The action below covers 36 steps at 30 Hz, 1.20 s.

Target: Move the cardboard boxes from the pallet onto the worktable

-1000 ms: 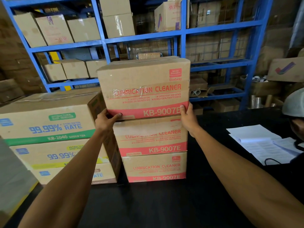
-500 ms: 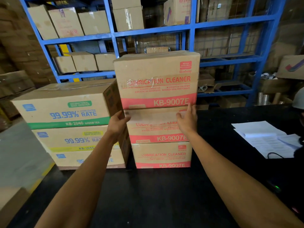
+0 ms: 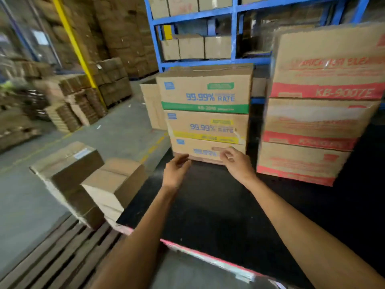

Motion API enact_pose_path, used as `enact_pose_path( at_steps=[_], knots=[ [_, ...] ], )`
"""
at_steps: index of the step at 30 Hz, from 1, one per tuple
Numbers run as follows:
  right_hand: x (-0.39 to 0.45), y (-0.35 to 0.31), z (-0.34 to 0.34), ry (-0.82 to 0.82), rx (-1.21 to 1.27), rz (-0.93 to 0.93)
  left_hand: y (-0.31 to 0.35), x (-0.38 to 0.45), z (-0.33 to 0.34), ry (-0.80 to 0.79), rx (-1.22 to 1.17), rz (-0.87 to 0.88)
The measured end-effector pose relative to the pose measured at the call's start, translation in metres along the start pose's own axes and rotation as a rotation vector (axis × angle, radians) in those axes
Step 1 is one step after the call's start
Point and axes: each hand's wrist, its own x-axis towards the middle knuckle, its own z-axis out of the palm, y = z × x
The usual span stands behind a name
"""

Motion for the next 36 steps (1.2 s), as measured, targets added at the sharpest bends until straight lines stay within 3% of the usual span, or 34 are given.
enact_pose_path(
  at_steps=[12, 22, 30, 36],
  knots=[
    [-0.035, -0.09, 0.287, -0.442, -0.016, -0.069, -0.149, -0.054, -0.244, 0.313, -0.052, -0.306],
    [0.047, -0.123, 0.492, -0.643, 0.0, 0.105, -0.252, 0.054, -0.405, 0.318, -0.024, -0.532],
    [0.12, -0.136, 0.576, -0.63, 0.001, 0.376, -0.295, 0.173, -0.482, 0.218, 0.042, -0.578],
    [0.174, -0.115, 0.65, -0.412, -0.016, 0.641, -0.36, 0.294, -0.53, 0.1, 0.102, -0.604]
  ],
)
